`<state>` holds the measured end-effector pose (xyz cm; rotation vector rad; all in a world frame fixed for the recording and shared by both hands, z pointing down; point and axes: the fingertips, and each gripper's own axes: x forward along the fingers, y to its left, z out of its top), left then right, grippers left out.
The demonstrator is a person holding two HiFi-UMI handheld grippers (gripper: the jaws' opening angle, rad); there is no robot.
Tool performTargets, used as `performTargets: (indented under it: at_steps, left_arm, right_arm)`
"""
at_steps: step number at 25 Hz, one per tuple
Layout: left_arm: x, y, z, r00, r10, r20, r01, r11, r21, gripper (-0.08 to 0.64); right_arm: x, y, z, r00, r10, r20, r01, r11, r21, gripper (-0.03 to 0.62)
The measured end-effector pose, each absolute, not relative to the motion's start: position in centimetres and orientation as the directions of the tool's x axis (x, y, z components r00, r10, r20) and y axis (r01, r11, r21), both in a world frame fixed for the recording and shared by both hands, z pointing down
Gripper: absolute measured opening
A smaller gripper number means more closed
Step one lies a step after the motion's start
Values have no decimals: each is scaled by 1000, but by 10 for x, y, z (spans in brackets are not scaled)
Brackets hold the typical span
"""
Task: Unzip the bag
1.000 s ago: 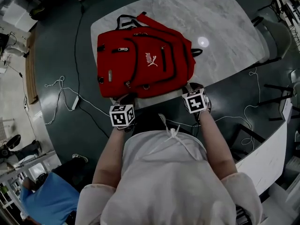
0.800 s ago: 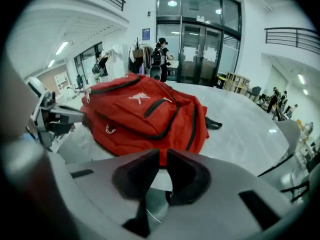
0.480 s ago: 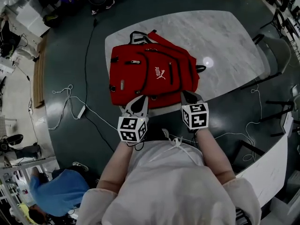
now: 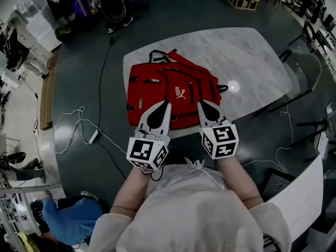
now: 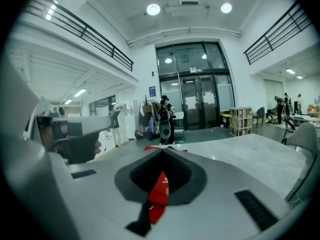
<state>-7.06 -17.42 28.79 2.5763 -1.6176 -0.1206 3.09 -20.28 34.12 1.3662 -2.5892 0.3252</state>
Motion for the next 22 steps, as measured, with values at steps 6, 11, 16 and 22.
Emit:
performTargets:
  at_steps: [6,11,16,22]
  left_arm:
    - [-67,-165,271,422,-905,-57,-898,-426,108,21]
    - [-68,-160,268,417,-907,-57,-900,-421,114,21]
    - [-65,-157,269,413,-910,-42,-904,-415,97,21]
    - [-66,-156,269,406,-913,-34,-909,-407,86,21]
  right_arm:
    - [27,-192,322,-570,-788,234,-819,566,-92,26]
    - [23,-185,322,-581,-779,238,-811,580,-80,26]
    - [22,-183,321,-590,-777,222,-805,588,-81,26]
    - [19,-181,320,-592,-777,215,-803,591,-77,26]
